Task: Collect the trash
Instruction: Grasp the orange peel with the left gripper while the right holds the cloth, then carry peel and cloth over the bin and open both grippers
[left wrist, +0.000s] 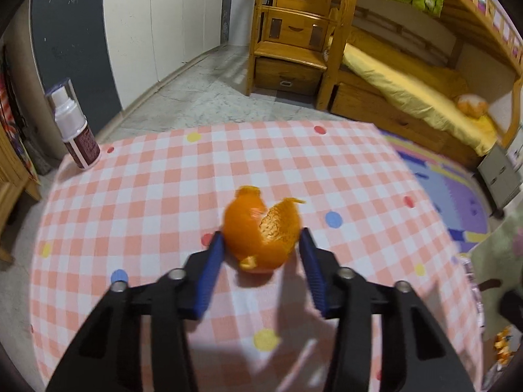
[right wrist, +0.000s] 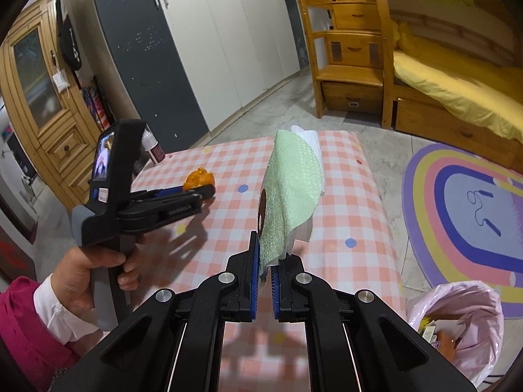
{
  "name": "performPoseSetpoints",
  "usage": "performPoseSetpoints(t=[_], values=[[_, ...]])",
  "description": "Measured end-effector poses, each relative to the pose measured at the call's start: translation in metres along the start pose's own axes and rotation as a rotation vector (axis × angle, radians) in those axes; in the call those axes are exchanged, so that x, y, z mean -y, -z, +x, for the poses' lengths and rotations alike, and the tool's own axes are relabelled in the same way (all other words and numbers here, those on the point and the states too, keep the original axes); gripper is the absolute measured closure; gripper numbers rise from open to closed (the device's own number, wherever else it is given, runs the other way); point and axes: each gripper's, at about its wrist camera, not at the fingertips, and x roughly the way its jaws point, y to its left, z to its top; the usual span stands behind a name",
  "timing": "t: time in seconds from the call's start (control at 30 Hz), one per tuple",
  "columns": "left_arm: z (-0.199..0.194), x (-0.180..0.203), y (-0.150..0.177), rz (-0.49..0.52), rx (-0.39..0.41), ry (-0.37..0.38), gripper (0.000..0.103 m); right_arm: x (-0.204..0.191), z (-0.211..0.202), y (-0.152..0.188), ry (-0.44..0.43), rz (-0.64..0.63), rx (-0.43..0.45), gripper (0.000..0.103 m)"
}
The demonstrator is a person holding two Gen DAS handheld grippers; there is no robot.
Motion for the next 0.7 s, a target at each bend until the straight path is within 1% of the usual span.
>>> performPoseSetpoints(t=[0.03,0.13,0.23,0.3,0.37,0.47,0.6,0.7], values=[[-0.004,0.000,0.002,0.000,0.005,0.011,0.072,-0.001,-0.002,0.001,0.002,-0.001,0.001,0.097],[-0.027,0.006,0.011,0.024,0.030,0.056,0.074,-0.001,-0.012,0.005,0.007,-0.004,0.009,0.097],[-0.056,0.020,0.031,0.063,0.059,0.085,0.074,-0.002,-0.026,0.013,0.019,0.003,0.011,0.097],[-0.074,0.030,0.046,0.085,0.063,0.094,0.074,0.000,-0.036,0.019,0.026,0.010,0.008,0.097],[-0.090,0.041,0.062,0.100,0.065,0.121,0.074,0.001,-0.047,0.030,0.040,0.018,0.002,0.097],[-0.113,0.063,0.085,0.134,0.078,0.172,0.074,0.007,-0.061,0.043,0.064,0.028,-0.007,0.097],[-0.135,0.092,0.110,0.178,0.086,0.235,0.074,0.023,-0.083,0.066,0.105,0.070,-0.015,0.096],[-0.143,0.122,0.122,0.219,0.084,0.287,0.074,0.037,-0.101,0.085,0.152,0.105,-0.014,0.096]])
